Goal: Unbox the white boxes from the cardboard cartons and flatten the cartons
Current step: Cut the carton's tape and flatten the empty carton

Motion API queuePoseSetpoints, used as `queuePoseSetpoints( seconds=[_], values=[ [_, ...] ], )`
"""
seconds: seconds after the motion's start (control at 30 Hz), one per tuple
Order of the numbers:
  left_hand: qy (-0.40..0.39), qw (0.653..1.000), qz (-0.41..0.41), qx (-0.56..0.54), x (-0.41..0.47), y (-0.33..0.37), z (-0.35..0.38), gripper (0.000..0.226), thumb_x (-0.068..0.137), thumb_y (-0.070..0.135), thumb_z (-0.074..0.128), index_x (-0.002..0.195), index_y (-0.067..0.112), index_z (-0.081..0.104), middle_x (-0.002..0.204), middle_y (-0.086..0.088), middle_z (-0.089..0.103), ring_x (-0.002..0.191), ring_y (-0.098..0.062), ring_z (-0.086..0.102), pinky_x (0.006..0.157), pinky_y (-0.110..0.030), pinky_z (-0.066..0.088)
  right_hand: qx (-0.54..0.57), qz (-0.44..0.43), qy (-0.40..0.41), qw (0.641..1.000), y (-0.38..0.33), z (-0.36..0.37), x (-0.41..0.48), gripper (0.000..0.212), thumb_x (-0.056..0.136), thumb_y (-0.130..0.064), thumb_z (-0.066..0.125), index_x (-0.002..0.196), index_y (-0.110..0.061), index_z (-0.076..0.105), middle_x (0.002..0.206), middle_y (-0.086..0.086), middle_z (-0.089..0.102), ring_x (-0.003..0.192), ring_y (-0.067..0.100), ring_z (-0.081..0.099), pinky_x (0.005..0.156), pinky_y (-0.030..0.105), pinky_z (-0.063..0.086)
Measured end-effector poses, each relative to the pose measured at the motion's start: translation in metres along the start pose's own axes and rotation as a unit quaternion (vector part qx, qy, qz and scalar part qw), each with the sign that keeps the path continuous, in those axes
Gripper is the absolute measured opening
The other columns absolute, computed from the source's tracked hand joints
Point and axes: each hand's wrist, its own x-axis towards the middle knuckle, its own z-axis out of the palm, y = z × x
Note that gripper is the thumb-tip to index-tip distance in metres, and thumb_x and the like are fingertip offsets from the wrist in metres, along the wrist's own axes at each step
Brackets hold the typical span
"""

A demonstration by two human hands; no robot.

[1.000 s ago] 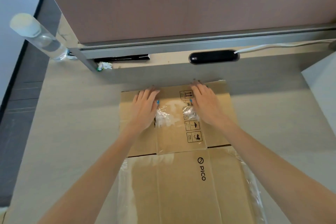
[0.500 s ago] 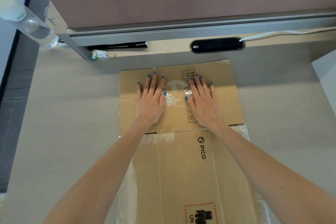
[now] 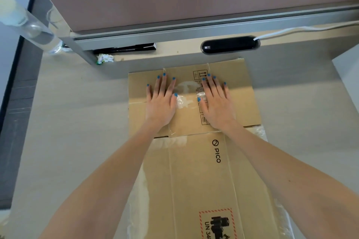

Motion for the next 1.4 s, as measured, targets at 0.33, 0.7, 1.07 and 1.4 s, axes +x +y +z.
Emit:
queuePoseSetpoints(
  seconds=[0.33,0.7,1.07,1.4],
  values=[
    [0.002,0.996,-0.022,-0.092,-0.067,0.01,-0.019,0.047,0.103,0.024,0.036,0.15,0.028,0.036,0.164,0.0,0.02,0.151,-0.019,0.012,0.119,-0.042,0.013,0.025,-0.014,-0.039,0.999,-0.003,-0.026,-0.03,0.052,0.102,-0.03,0.026,0.151,-0.011,0.022,0.16,0.007,0.015,0.147,0.023,0.015,0.119,0.041,0.014],
    [0.004,0.999,-0.016,-0.04,-0.178,0.022,0.02,0.061,0.098,0.042,0.004,0.158,0.031,0.004,0.166,0.006,-0.004,0.152,-0.011,-0.01,0.124,-0.041,-0.001,0.033,-0.004,0.003,0.999,0.009,0.002,-0.156,0.056,0.102,-0.033,0.014,0.155,-0.014,0.009,0.162,0.005,0.004,0.149,0.019,0.001,0.121,0.04,0.005],
    [0.049,0.999,-0.015,0.019,-0.172,0.02,0.044,0.057,0.104,0.038,0.016,0.159,0.028,0.007,0.167,0.003,0.0,0.153,-0.013,-0.005,0.123,-0.045,0.002,0.021,-0.016,-0.003,1.0,0.026,0.014,-0.162,0.06,0.101,-0.039,0.017,0.155,-0.017,0.006,0.162,0.0,0.001,0.149,0.013,-0.006,0.122,0.038,0.005],
    [-0.069,0.998,-0.006,-0.009,-0.177,0.015,0.021,0.062,0.093,0.051,-0.005,0.151,0.035,-0.02,0.164,0.006,-0.019,0.149,-0.01,-0.023,0.122,-0.044,-0.012,-0.011,-0.028,-0.026,0.999,0.028,0.005,-0.158,0.06,0.1,-0.039,0.013,0.155,-0.014,0.006,0.162,0.004,0.001,0.149,0.018,-0.005,0.121,0.041,0.006]
  ],
)
